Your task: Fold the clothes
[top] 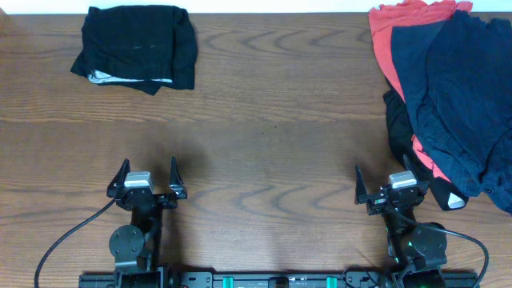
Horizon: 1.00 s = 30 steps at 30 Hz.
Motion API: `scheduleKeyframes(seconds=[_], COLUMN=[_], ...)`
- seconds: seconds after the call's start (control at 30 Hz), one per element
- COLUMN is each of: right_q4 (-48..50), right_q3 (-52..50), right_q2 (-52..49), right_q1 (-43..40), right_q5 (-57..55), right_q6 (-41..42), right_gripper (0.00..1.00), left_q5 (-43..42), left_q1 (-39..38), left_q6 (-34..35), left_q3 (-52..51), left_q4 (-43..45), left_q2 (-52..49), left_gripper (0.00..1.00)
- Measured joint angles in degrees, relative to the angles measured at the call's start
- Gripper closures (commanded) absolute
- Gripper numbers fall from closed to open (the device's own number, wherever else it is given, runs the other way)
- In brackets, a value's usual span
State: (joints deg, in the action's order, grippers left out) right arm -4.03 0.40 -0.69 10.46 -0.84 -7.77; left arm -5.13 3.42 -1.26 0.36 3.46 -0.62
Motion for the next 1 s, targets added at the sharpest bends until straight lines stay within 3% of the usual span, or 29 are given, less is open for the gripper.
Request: scheduleKeyframes(seconds=[0.27,1.0], right_q4=[0.0,0.0], right_q3=[0.0,0.0], right_q2=[0.0,0.0], right_q1=[0.0,0.0], right_q5=[0.0,0.0], right_q6=[0.0,0.0], right_gripper=[0.01,0.01], left_q5=[1.1,1.3], left_q1=[0.0,-1.7], left_q6=[1.0,1.5], left_q3=[0.3,0.3], left_q4=[-4.5,-4.6], left_q2=[0.0,0.0], left_gripper=[0.02,0.02])
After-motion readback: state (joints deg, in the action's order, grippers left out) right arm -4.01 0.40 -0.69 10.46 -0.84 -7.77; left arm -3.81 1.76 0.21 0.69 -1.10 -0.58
